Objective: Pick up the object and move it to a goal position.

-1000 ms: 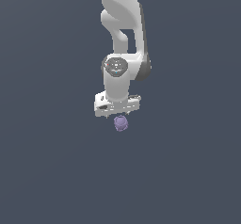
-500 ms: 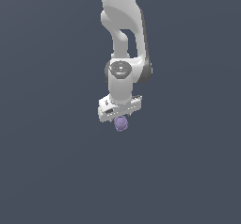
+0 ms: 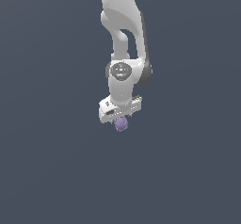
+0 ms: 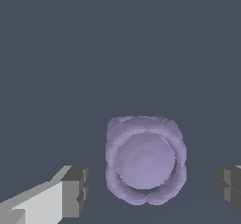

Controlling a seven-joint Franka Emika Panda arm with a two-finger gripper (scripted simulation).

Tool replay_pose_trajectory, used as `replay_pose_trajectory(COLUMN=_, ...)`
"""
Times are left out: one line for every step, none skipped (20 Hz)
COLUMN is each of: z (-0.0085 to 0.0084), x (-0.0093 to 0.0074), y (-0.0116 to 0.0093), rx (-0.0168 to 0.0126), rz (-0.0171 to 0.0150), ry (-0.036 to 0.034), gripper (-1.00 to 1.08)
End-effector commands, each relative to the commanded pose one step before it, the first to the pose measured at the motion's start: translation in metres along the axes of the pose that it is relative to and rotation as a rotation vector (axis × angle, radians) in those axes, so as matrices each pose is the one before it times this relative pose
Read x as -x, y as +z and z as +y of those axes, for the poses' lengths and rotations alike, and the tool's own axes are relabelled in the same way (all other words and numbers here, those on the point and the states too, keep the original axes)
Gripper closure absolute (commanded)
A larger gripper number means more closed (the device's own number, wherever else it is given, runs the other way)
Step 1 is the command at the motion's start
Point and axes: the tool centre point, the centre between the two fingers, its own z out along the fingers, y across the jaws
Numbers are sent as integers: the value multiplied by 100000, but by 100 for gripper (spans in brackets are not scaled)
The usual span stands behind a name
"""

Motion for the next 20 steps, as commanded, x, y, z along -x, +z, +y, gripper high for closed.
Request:
replay_pose_trajectory(z=-34, x=44, y=752, rx=-37, rz=-61, ry=-92, gripper=-92)
replay_pose_trajectory(z=-19, x=8, y=429, rx=3, rz=22, ry=-65, gripper=-92)
replay_pose_trajectory(z=-17, x=11, y=493, rx=2, rz=22, ry=-65, gripper=-92)
replay_pose_trajectory(z=22, x=28, y=564, rx=0, rz=0, ry=0, gripper=-92)
replay_pose_trajectory(z=-29, x=5, y=517, rx=3, rz=32, ry=-92, gripper=-92)
replay_pose_trajectory(z=-15, x=3, y=454, rx=3, rz=23, ry=-65, gripper=-92)
replay_pose_trajectory(z=20, x=8, y=399, rx=0, rz=0, ry=0, gripper=-92)
replay_pose_trajectory(z=-16, x=-15, y=316, rx=6, rz=24, ry=-65, gripper=-92)
replay_pose_trajectory(z=20, x=-11, y=261, rx=0, rz=0, ry=0, gripper=-92)
replay_pose_trajectory(z=19, x=-19, y=191, rx=0, rz=0, ry=0, gripper=-92)
replay_pose_trajectory(z=-17, x=-37, y=108, rx=17, rz=26, ry=-62, gripper=-92)
replay_pose_trajectory(z=12, x=-21, y=69, rx=0, rz=0, ry=0, gripper=-92)
replay_pose_trajectory(z=5, x=-8, y=21, rx=0, rz=0, ry=0, gripper=-92)
replay_pose_trajectory(z=0, x=0, y=0, rx=0, rz=0, ry=0, gripper=108)
replay_pose_trajectory(z=0, x=0, y=0, rx=0, rz=0, ry=0, gripper=108)
replay_pose_trajectory(z=0, x=0, y=0, rx=0, rz=0, ry=0, gripper=108)
replay_pose_trajectory(z=0, x=0, y=0, rx=0, rz=0, ry=0, gripper=108)
replay_pose_trajectory(z=0, x=0, y=0, rx=0, rz=0, ry=0, gripper=108)
replay_pose_trajectory(z=0, x=0, y=0, rx=0, rz=0, ry=0, gripper=108)
replay_pose_trajectory(z=0, x=0, y=0, rx=0, rz=0, ry=0, gripper=108)
